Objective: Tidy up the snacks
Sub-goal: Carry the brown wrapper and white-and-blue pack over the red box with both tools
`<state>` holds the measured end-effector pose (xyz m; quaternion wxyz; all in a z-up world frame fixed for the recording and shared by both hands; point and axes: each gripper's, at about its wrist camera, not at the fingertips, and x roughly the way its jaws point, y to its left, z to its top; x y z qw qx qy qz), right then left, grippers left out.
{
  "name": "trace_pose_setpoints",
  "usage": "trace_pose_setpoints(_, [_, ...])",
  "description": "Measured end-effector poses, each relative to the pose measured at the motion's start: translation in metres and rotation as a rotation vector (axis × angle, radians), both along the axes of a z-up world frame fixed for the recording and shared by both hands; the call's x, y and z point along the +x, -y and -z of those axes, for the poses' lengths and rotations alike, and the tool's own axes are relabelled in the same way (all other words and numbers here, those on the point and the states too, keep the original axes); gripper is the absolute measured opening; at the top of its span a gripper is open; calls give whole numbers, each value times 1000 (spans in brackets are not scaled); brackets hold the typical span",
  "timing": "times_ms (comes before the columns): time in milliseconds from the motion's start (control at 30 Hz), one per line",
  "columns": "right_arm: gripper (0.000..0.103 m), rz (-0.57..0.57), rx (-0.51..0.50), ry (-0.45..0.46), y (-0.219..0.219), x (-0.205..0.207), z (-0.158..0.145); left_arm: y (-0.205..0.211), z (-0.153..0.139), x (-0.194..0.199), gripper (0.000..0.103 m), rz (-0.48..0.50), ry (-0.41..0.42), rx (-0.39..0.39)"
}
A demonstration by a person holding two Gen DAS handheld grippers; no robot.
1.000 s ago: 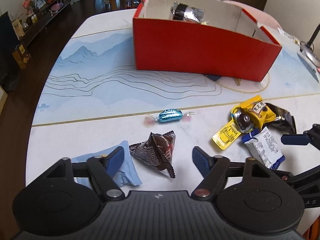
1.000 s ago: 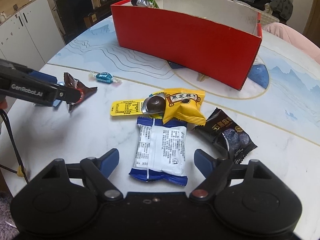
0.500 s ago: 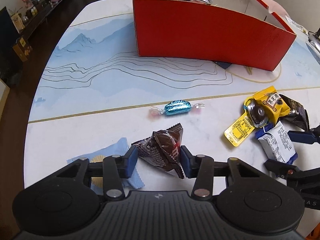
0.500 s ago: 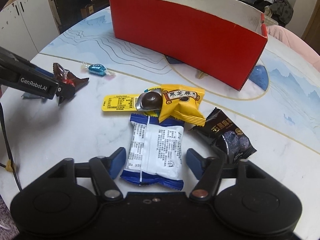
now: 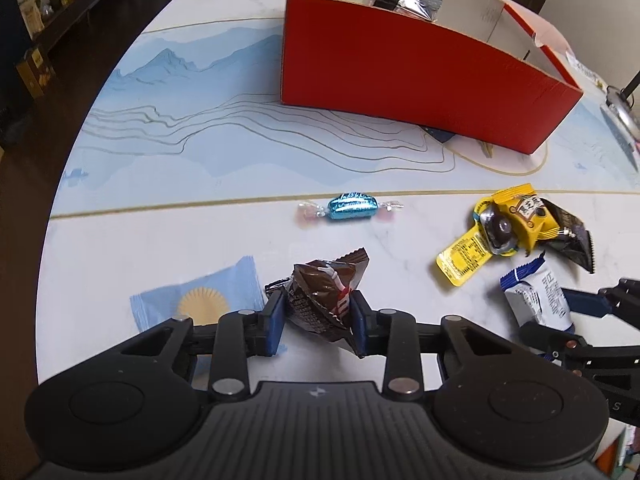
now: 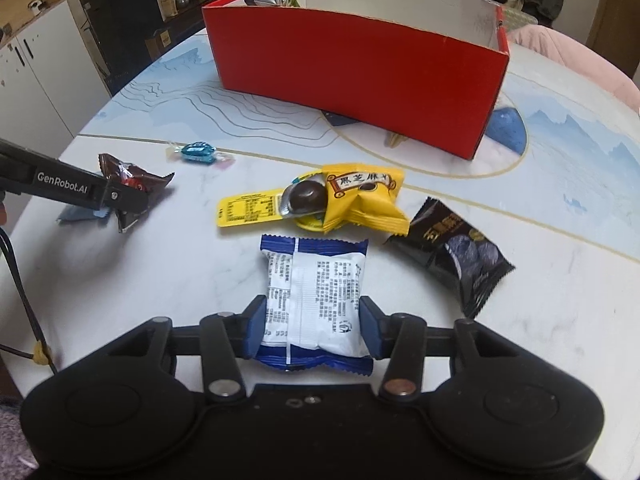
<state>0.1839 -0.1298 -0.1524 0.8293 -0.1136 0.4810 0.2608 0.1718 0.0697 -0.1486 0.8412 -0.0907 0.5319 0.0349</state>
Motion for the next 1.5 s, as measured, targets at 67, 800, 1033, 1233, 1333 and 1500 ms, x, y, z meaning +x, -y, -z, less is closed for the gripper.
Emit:
trace_pose_setpoints(67, [47, 19, 26, -10, 2, -3, -3, -4, -3, -6, 33, -5, 4, -17])
trace_pose_setpoints(800, [47, 85, 151, 158, -3, -29, -95, -8, -92, -35, 32, 71, 187, -71])
trace_pose_setpoints(1033, [47, 96, 156, 224, -3, -15, -118, -10, -121, -23, 32, 83, 248, -63])
trace_pose_setpoints(1233, [47, 92, 139, 269, -2, 8, -128, -8, -141, -2, 32, 88, 295, -38])
trace_pose_setpoints(1333, [47, 84, 138, 285, 0, 22, -132, -5, -147, 12, 32, 87, 309, -25])
trace_pose_setpoints(1500, [47, 80, 143, 296, 1, 52, -136, 1, -155, 39, 32, 87, 317, 2])
